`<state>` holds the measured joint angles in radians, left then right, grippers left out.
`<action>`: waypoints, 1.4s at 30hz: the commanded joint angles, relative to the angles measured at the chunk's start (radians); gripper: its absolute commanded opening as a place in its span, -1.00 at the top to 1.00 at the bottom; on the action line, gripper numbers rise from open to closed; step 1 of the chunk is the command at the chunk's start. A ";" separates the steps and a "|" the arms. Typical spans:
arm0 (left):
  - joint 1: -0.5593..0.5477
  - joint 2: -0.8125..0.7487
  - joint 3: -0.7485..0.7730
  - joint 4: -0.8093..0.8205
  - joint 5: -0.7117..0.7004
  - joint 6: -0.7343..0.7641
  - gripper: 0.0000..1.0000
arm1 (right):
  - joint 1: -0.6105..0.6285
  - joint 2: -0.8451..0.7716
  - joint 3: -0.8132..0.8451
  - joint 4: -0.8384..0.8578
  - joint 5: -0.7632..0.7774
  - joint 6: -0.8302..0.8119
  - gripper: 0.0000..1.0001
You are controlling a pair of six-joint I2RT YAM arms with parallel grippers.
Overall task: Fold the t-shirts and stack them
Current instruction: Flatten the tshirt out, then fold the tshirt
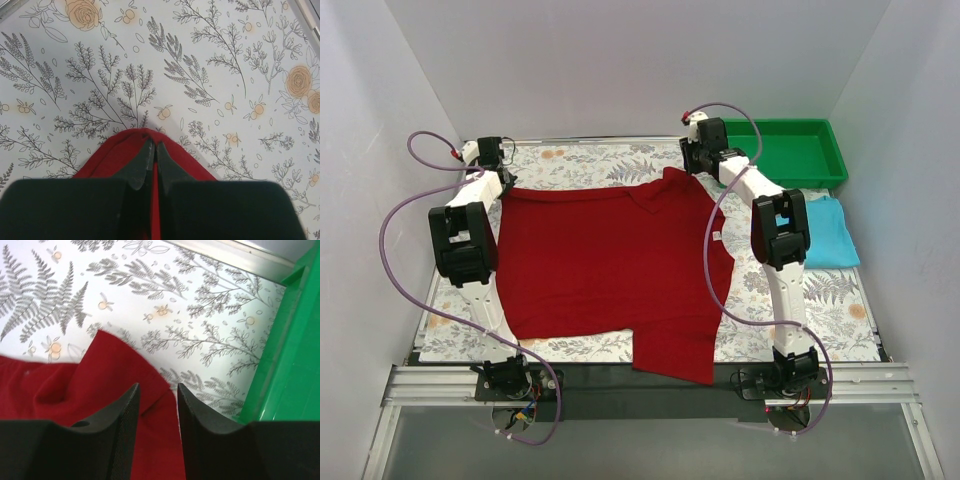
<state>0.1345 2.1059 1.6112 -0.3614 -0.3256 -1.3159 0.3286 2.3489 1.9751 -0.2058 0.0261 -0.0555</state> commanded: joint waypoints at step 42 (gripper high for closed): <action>0.005 -0.026 -0.007 0.010 0.007 0.007 1.00 | -0.054 0.130 0.131 0.063 -0.305 0.069 0.47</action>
<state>0.1352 2.1059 1.6089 -0.3614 -0.3126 -1.3159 0.2726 2.4756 2.0594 -0.1802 -0.2554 0.0223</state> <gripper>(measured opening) 0.019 0.262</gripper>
